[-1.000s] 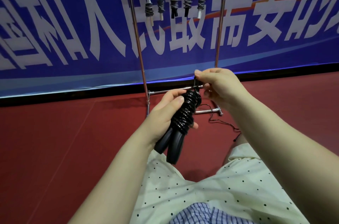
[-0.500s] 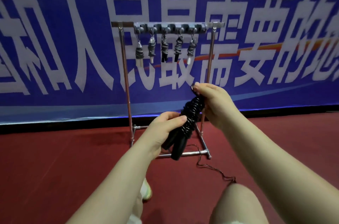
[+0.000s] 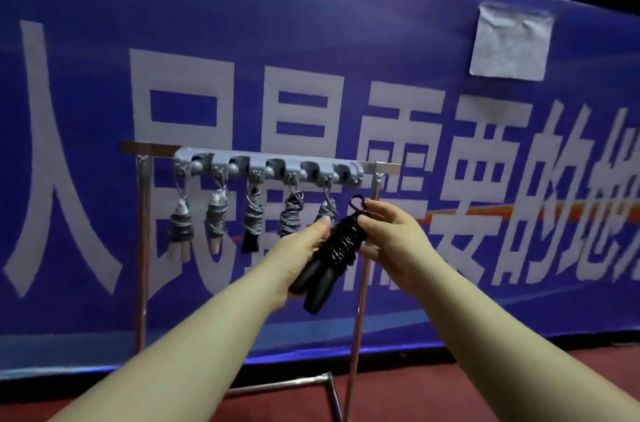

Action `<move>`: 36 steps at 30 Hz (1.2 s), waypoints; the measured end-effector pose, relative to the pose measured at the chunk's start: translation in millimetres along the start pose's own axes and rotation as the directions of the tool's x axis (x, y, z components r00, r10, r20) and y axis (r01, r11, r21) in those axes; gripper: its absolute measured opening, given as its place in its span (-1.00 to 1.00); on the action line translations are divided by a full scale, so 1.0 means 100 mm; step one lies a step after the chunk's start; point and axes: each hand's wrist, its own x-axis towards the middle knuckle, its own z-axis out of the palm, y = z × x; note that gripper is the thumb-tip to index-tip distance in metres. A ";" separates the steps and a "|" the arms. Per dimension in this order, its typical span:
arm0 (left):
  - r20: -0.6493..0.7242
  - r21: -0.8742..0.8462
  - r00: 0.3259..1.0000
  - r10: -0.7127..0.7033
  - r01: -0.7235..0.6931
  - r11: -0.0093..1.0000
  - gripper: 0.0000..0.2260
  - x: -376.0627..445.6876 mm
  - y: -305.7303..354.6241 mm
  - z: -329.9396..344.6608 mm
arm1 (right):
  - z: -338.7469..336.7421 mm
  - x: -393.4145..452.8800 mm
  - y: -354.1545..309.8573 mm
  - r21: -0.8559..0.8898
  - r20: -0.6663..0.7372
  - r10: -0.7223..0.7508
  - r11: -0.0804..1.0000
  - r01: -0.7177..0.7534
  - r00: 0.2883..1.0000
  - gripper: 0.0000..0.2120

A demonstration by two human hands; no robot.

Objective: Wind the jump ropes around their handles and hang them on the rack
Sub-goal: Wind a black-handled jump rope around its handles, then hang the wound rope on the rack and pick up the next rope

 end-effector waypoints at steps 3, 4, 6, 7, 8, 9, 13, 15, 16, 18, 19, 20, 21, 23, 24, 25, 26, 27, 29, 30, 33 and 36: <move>0.063 0.072 0.997 -0.035 0.031 0.997 -0.74 0.69 -0.04 0.03 | -0.16 0.66 0.20 -0.049 -0.058 -0.023 0.999 0.021 0.998 -0.66; 0.067 0.117 0.997 -0.029 0.021 0.993 -0.74 0.82 -0.04 0.04 | -0.18 0.78 0.21 -0.065 -0.068 -0.037 0.997 0.033 0.997 -0.66; 0.040 0.196 0.998 0.047 -0.054 0.979 -0.70 1.20 -0.07 0.08 | -0.27 1.11 0.32 -0.060 -0.089 -0.071 0.996 0.066 0.993 -0.69; 0.010 0.234 0.995 0.101 -0.101 0.967 -0.66 1.36 -0.08 0.10 | -0.32 1.25 0.36 -0.041 -0.108 -0.083 0.996 0.079 0.991 -0.71; -0.022 0.270 0.988 0.150 -0.139 0.953 -0.63 1.50 -0.07 0.10 | -0.36 1.39 0.39 -0.014 -0.134 -0.091 0.996 0.090 0.987 -0.71; -0.032 0.302 0.981 0.193 -0.175 0.937 -0.61 1.62 -0.07 0.11 | -0.40 1.53 0.44 0.001 -0.168 -0.098 0.995 0.100 0.981 -0.71; -0.023 0.376 0.953 0.303 -0.273 0.886 -0.63 1.90 -0.07 0.07 | -0.47 1.87 0.57 -0.143 -0.199 -0.200 0.974 0.174 0.959 -0.69; -0.017 0.377 0.938 0.347 -0.316 0.871 -0.68 1.97 -0.12 0.04 | -0.48 1.92 0.61 -0.158 -0.170 -0.266 0.958 0.240 0.949 -0.70; -0.008 0.367 0.927 0.376 -0.347 0.863 -0.69 2.00 -0.15 0.04 | -0.50 1.93 0.64 -0.144 -0.151 -0.308 0.947 0.287 0.939 -0.73; 0.003 0.341 0.907 0.421 -0.396 0.853 -0.71 2.04 -0.21 0.05 | -0.54 1.94 0.70 -0.110 -0.118 -0.381 0.923 0.369 0.917 -0.78; 0.002 0.327 0.900 0.437 -0.413 0.850 -0.72 2.05 -0.25 0.05 | -0.56 1.92 0.71 -0.114 -0.103 -0.406 0.912 0.395 0.908 -0.78; -0.002 0.321 0.893 0.450 -0.426 0.846 -0.73 2.06 -0.28 0.05 | -0.57 1.93 0.73 -0.126 -0.084 -0.423 0.903 0.412 0.902 -0.77; -0.007 0.320 0.885 0.466 -0.440 0.839 -0.73 2.07 -0.31 0.06 | -0.58 1.94 0.73 -0.139 -0.067 -0.429 0.898 0.417 0.901 -0.77; -0.029 0.341 0.871 0.490 -0.453 0.824 -0.73 2.10 -0.33 0.06 | -0.58 2.00 0.71 -0.155 -0.036 -0.421 0.898 0.411 0.906 -0.76; -0.036 0.345 0.868 0.495 -0.454 0.821 -0.74 2.11 -0.33 0.07 | -0.57 2.03 0.70 -0.164 -0.030 -0.417 0.899 0.407 0.909 -0.76; -0.044 0.340 0.872 0.488 -0.446 0.828 -0.75 2.12 -0.32 0.06 | -0.55 2.06 0.69 -0.180 -0.029 -0.406 0.901 0.395 0.913 -0.77; -0.048 0.332 0.881 0.471 -0.431 0.839 -0.76 2.13 -0.31 0.07 | -0.56 2.09 0.70 -0.205 -0.038 -0.389 0.905 0.374 0.920 -0.78; -0.050 0.331 0.892 0.449 -0.409 0.850 -0.78 2.14 -0.31 0.08 | -0.56 2.12 0.72 -0.229 -0.052 -0.360 0.912 0.340 0.931 -0.79; -0.044 0.357 0.914 0.403 -0.362 0.861 -0.79 2.15 -0.32 0.09 | -0.58 2.14 0.80 -0.249 -0.083 -0.298 0.930 0.269 0.951 -0.74; -0.034 0.362 0.923 0.383 -0.346 0.866 -0.79 2.15 -0.33 0.09 | -0.60 2.14 0.84 -0.240 -0.088 -0.277 0.938 0.249 0.957 -0.71; -0.016 0.345 0.935 0.353 -0.326 0.880 -0.71 2.12 -0.47 0.09 | -0.61 2.05 0.96 -0.197 -0.063 -0.276 0.946 0.259 0.959 -0.71; 0.005 0.343 0.932 0.362 -0.342 0.875 -0.60 2.08 -0.69 0.08 | -0.63 1.92 1.22 -0.157 -0.054 -0.244 0.960 0.234 0.968 -0.71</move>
